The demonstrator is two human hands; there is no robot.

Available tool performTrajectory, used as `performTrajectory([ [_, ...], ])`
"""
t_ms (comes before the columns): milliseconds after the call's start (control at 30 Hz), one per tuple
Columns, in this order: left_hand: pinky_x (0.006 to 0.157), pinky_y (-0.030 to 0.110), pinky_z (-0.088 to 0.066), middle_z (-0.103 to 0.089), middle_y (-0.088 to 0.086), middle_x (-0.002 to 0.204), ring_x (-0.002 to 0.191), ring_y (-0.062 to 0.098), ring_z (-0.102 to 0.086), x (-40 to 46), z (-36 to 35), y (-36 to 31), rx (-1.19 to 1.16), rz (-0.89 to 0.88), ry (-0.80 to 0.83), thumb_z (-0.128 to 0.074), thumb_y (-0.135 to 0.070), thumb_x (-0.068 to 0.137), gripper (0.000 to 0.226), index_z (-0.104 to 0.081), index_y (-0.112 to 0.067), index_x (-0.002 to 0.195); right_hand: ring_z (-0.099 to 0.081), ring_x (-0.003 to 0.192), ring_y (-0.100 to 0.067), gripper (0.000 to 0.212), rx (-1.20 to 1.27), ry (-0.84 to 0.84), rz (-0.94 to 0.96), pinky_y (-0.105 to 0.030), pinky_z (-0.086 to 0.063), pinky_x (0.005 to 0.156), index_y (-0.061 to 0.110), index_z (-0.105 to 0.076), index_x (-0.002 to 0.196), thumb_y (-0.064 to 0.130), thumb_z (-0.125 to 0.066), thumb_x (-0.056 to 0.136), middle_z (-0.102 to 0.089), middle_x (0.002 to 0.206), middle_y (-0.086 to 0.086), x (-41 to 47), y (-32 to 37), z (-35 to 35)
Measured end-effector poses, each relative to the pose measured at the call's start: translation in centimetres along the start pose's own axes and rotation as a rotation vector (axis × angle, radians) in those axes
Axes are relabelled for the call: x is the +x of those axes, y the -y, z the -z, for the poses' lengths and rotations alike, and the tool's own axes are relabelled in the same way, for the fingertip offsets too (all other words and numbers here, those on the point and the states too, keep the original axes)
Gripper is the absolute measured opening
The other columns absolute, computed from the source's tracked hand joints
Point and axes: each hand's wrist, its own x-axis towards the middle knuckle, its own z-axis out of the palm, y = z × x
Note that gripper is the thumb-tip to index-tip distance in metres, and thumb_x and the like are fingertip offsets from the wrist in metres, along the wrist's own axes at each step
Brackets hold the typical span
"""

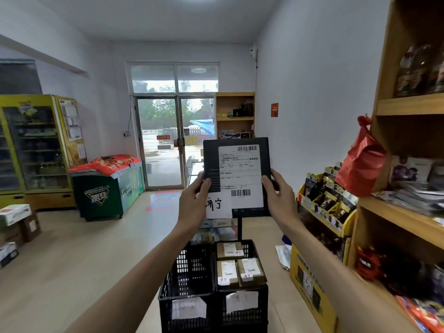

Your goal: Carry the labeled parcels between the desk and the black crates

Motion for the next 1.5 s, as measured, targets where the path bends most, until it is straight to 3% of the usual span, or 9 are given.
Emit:
performTrajectory([
  [100, 0.11, 0.048, -0.048, -0.061, -0.005, 0.142, 0.132, 0.016, -0.057, 2.0, -0.8, 2.3, -0.009, 0.02, -0.011, -0.053, -0.071, 0.085, 0.076, -0.054, -0.027, 0.146, -0.055, 0.097, 0.022, 0.039, 0.001, 0.008, -0.01, -0.003, -0.047, 0.074, 0.015, -0.049, 0.145, 0.021, -0.046, 0.106, -0.062, 0.122, 0.01, 1.9, -2.1, -0.6],
  [267, 0.106, 0.048, -0.051, -0.063, -0.005, 0.14, 0.127, 0.016, -0.061, 5.8, -1.8, 6.0, -0.021, 0.024, -0.013, -0.052, -0.07, 0.087, 0.073, -0.055, -0.027, 0.146, -0.058, 0.096, 0.019, 0.039, -0.008, 0.006, -0.036, -0.004, -0.048, 0.072, 0.013, -0.05, 0.144, 0.02, -0.047, 0.106, -0.062, 0.12, 0.008, 5.6, -5.8, -2.1],
  [533, 0.106, 0.046, -0.051, -0.069, -0.005, 0.129, 0.122, 0.015, -0.063, 13.6, -2.2, 10.4, -0.092, 0.04, -0.02, -0.05, -0.028, 0.107, 0.037, -0.06, -0.018, 0.141, -0.059, 0.092, 0.014, 0.036, -0.039, -0.027, -0.052, -0.006, -0.048, 0.072, 0.016, -0.052, 0.14, 0.023, -0.048, 0.105, -0.064, 0.117, 0.009, 13.3, -10.5, -6.3],
  [700, 0.102, 0.048, -0.054, -0.071, -0.003, 0.124, 0.116, 0.018, -0.067, 20.3, -2.0, 14.1, -0.118, 0.039, -0.018, -0.049, -0.026, 0.107, 0.035, -0.062, -0.019, 0.139, -0.061, 0.093, 0.017, 0.036, -0.053, -0.018, -0.052, -0.007, -0.05, 0.073, 0.016, -0.052, 0.14, 0.021, -0.048, 0.105, -0.064, 0.113, 0.013, 19.1, -13.7, -9.7],
  [900, 0.099, 0.045, -0.056, -0.072, 0.001, 0.117, 0.11, 0.019, -0.069, 26.1, -3.0, 19.0, -0.146, 0.03, 0.001, -0.05, -0.022, 0.107, 0.028, -0.064, -0.043, 0.119, -0.061, 0.089, 0.018, 0.036, -0.089, -0.039, -0.052, -0.008, -0.051, 0.072, 0.014, -0.051, 0.141, 0.019, -0.048, 0.105, -0.064, 0.114, 0.008, 23.9, -18.1, -12.1],
  [1133, 0.093, 0.024, -0.057, -0.072, -0.003, 0.12, 0.107, 0.004, -0.067, 30.8, -4.2, 24.0, -0.14, 0.052, 0.009, -0.05, -0.021, 0.107, 0.035, -0.062, -0.013, 0.139, -0.062, 0.096, 0.007, 0.035, -0.106, -0.046, -0.072, -0.009, -0.052, 0.074, 0.014, -0.054, 0.139, 0.022, -0.049, 0.105, -0.065, 0.113, 0.01, 28.1, -23.4, -14.0],
  [1233, 0.092, 0.022, -0.056, -0.071, -0.008, 0.119, 0.107, 0.001, -0.067, 32.4, -4.9, 26.1, -0.132, 0.061, 0.008, -0.05, -0.022, 0.107, 0.034, -0.062, -0.015, 0.139, -0.062, 0.103, -0.001, 0.04, -0.103, -0.039, -0.091, -0.01, -0.053, 0.077, 0.014, -0.052, 0.143, 0.025, -0.05, 0.105, -0.065, 0.124, 0.001, 29.9, -25.8, -14.6],
  [1367, 0.098, 0.039, -0.057, -0.072, -0.002, 0.124, 0.115, 0.014, -0.068, 35.2, -6.2, 29.2, -0.105, 0.099, 0.004, -0.051, -0.029, 0.107, 0.037, -0.061, -0.016, 0.14, -0.062, 0.09, 0.012, 0.042, -0.096, -0.021, -0.116, -0.007, -0.049, 0.069, 0.012, -0.049, 0.145, 0.025, -0.05, 0.105, -0.065, 0.124, -0.003, 33.1, -29.2, -15.2],
  [1500, 0.084, 0.03, -0.06, -0.073, -0.006, 0.111, 0.103, 0.012, -0.071, 38.7, -8.4, 30.9, -0.112, 0.096, -0.015, -0.049, -0.024, 0.107, 0.025, -0.065, -0.029, 0.125, -0.061, 0.097, 0.006, 0.042, -0.084, -0.022, -0.114, -0.009, -0.051, 0.072, 0.013, -0.05, 0.144, 0.028, -0.05, 0.104, -0.065, 0.126, -0.002, 36.9, -32.7, -15.3],
])
